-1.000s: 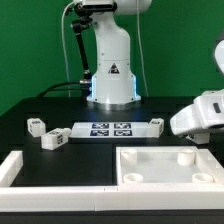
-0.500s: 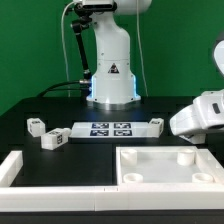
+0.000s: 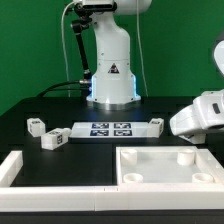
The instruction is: Assemble square table
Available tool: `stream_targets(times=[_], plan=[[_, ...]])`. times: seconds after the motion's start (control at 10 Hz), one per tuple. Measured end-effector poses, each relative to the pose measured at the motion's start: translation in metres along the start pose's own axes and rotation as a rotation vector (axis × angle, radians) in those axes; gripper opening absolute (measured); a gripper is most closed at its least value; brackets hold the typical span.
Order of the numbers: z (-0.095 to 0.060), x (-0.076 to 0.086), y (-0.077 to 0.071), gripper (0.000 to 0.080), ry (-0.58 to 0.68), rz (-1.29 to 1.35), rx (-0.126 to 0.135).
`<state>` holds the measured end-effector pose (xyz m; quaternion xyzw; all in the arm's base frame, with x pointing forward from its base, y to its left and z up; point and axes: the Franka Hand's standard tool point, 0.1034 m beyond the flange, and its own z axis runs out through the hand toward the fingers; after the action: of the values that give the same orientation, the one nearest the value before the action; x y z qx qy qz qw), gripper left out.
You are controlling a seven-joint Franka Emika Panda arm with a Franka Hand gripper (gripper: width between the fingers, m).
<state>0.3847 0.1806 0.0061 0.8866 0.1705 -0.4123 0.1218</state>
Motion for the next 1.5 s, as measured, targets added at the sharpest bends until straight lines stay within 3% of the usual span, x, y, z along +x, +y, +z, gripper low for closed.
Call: stream_targets(times=[0.1,0.2,0.3,0.5,0.6,0.7,0.9,1.0,1.1,1.3,1.4,1.5], plan=[[-0.003,0.001,0.002,0.0291,0.010,0.000,0.007],[-0.021,0.000,0.012,0.0291,0.061,0.022,0.039],[-0.036,-0.011,0.024,0.0291,0.096,0.056,0.087],[-0.058,-0.040,0.050,0.0291,0.076,0.072,0.133],[-0.059,-0.050,0.068,0.0291,0.058,0.050,0.149],[-0.062,-0.037,0.069,0.0291,0.156,0.079,0.155],[-0.063,-0.039,0.067,0.0291,0.271,0.082,0.150],[-0.071,-0.034,0.070,0.0291,0.352,0.089,0.155],[-0.096,-0.031,0.082,0.0291,0.446,0.104,0.161],[-0.149,-0.031,0.133,0.0291,0.627,0.110,0.168],[-0.163,-0.026,0.145,0.0291,0.712,0.139,0.168],[-0.162,-0.022,0.141,0.0291,0.801,0.139,0.159]])
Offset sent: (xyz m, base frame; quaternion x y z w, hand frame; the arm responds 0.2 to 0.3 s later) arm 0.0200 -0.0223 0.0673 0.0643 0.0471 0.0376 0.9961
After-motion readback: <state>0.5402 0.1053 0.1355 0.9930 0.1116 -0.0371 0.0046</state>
